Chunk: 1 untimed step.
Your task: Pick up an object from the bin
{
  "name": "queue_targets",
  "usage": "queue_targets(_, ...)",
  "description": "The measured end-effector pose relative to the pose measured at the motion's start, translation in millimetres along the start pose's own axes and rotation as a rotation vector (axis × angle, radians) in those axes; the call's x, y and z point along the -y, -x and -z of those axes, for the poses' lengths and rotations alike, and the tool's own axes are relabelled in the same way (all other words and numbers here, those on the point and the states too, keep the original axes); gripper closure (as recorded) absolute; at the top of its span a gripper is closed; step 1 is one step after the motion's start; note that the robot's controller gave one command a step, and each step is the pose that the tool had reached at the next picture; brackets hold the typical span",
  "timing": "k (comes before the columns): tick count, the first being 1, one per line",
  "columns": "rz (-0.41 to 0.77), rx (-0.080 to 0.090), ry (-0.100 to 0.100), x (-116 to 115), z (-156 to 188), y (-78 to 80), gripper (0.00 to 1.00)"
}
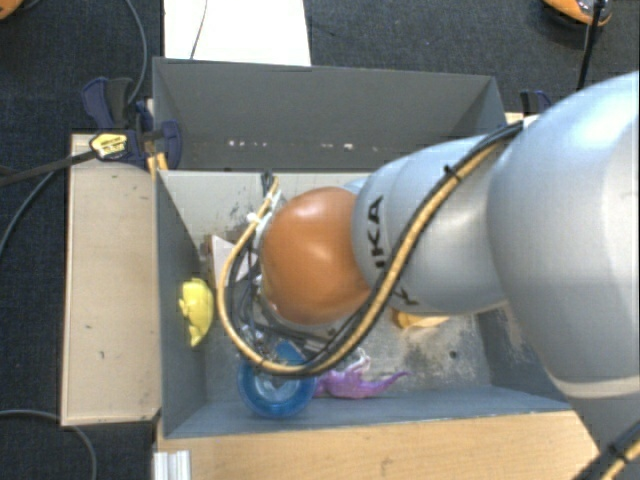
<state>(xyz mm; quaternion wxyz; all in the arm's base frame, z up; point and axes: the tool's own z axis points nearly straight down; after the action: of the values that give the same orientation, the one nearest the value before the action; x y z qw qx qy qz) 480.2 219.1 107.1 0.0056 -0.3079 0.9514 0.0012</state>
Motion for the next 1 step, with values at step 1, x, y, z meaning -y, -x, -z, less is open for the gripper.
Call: queue_targets(1,-0.001,0.001,0.0,-0.1,14.6,0.5,1.0)
